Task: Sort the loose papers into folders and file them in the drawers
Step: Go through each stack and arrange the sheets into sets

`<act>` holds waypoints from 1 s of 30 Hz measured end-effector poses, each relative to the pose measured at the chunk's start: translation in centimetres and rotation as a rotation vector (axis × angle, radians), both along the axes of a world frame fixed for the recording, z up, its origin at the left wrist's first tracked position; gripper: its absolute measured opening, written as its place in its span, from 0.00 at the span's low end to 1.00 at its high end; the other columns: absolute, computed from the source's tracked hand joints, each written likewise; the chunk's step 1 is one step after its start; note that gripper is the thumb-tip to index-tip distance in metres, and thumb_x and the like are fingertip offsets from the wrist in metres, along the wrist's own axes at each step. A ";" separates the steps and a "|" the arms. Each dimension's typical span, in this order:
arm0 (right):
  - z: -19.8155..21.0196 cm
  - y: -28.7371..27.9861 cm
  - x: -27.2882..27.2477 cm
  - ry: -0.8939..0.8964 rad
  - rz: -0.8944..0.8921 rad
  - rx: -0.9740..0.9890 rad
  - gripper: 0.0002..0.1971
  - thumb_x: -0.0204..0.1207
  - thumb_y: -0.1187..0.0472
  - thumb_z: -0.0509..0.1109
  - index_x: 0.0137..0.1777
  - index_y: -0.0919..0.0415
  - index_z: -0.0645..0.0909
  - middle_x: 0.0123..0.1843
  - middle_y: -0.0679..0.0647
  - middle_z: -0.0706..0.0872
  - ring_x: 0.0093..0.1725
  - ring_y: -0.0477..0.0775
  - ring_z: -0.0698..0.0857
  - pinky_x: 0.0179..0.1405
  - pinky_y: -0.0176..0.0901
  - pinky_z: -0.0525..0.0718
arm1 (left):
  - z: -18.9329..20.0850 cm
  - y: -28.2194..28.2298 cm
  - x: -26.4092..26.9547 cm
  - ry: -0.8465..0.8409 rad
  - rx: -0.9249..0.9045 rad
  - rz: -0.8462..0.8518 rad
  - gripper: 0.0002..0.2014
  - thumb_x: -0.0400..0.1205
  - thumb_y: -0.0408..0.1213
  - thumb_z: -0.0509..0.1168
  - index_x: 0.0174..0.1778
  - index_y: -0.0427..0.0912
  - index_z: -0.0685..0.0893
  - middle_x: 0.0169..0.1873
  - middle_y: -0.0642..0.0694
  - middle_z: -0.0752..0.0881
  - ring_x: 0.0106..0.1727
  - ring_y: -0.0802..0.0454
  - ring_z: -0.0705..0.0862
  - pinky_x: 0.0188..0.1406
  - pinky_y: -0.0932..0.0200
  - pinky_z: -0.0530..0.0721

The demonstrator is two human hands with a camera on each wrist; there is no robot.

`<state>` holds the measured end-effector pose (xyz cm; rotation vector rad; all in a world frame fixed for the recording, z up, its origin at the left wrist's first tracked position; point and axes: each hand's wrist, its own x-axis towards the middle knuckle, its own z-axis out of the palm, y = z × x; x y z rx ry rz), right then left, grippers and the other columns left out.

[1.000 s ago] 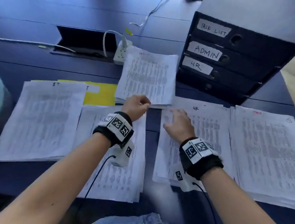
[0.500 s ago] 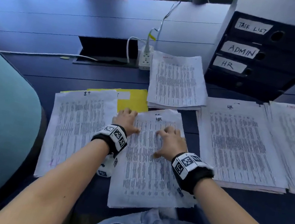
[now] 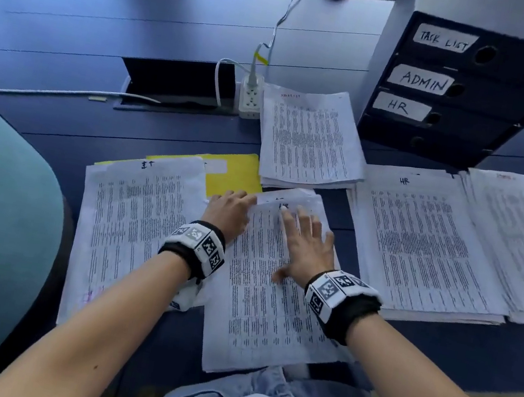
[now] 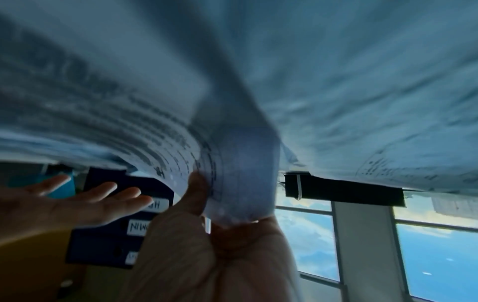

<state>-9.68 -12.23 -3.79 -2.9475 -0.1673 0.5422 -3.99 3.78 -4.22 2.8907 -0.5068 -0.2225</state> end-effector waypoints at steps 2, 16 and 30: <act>0.1 0.3 -0.1 -0.013 0.023 -0.027 0.66 0.59 0.44 0.81 0.81 0.51 0.30 0.82 0.57 0.37 0.82 0.64 0.38 0.76 0.70 0.45 | 0.2 0.3 -0.2 0.009 -0.164 0.033 0.06 0.80 0.27 0.59 0.43 0.38 0.81 0.44 0.37 0.86 0.45 0.43 0.82 0.48 0.50 0.80; 0.8 0.3 -0.5 -0.131 0.170 -0.080 0.65 0.59 0.44 0.81 0.70 0.42 0.23 0.77 0.53 0.54 0.80 0.60 0.47 0.60 0.74 0.24 | 1.3 2.7 0.6 0.415 -0.596 0.182 0.18 0.86 0.44 0.54 0.49 0.34 0.84 0.41 0.45 0.80 0.45 0.52 0.77 0.49 0.57 0.75; 1.1 0.5 0.9 -0.072 0.170 -0.052 0.65 0.58 0.41 0.80 0.82 0.48 0.34 0.82 0.51 0.42 0.82 0.59 0.39 0.70 0.77 0.33 | 2.0 4.1 1.2 0.548 -0.738 0.235 0.14 0.83 0.35 0.62 0.30 0.43 0.80 0.27 0.45 0.78 0.23 0.57 0.76 0.26 0.65 0.72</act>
